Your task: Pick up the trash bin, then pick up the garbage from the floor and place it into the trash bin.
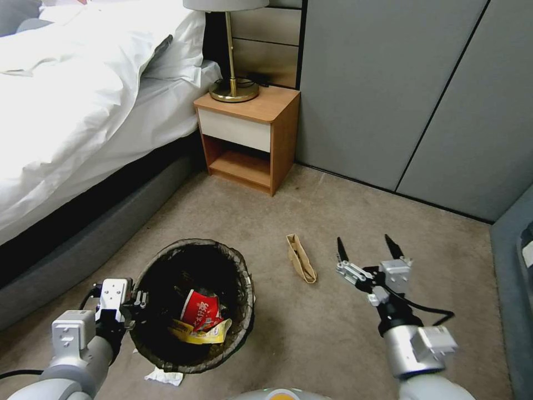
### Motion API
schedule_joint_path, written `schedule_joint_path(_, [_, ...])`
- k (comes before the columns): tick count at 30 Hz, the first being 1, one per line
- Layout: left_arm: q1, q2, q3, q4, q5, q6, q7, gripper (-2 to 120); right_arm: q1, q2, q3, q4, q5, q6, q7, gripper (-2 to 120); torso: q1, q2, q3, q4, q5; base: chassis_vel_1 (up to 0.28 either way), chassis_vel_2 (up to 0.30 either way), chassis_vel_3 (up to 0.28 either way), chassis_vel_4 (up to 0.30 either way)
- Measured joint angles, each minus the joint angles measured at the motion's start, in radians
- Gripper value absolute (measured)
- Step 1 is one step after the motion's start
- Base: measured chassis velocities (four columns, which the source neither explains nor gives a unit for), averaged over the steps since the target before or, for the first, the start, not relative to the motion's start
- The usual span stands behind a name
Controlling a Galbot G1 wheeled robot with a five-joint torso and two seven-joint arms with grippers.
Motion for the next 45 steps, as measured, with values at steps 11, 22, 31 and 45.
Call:
schedule_joint_path(11, [0.029, -0.002, -0.017, 0.0, -0.003, 0.004, -0.019, 1, 0.326, -0.045, -0.122, -0.311, 0.152, -0.202, -0.04, 100, 0.0, 0.0, 0.0, 0.0, 0.0, 0.0, 0.0, 0.0, 0.0])
schedule_joint_path(22, [0.038, -0.006, -0.022, 0.0, -0.013, 0.004, -0.03, 1, 0.558, -0.032, -0.234, -0.595, 0.222, -0.251, -0.056, 100, 0.0, 0.0, 0.0, -0.0001, -0.0001, 0.0, 0.0, 0.0, 0.0])
schedule_joint_path(31, [0.037, -0.011, -0.02, 0.0, -0.013, 0.002, -0.033, 1, 0.705, 0.016, -0.294, -0.839, 0.27, -0.275, -0.033, 100, 0.0, 0.0, 0.0, -0.0002, 0.0003, 0.0, 0.0, 0.0, 0.0])
schedule_joint_path(45, [0.038, -0.014, -0.017, 0.0, -0.006, -0.001, -0.033, 1, 0.81, 0.077, -0.303, -1.128, 0.255, -0.215, -0.022, 100, 0.0, 0.0, 0.0, -0.0002, -0.0001, 0.0, 0.0, 0.0, 0.0])
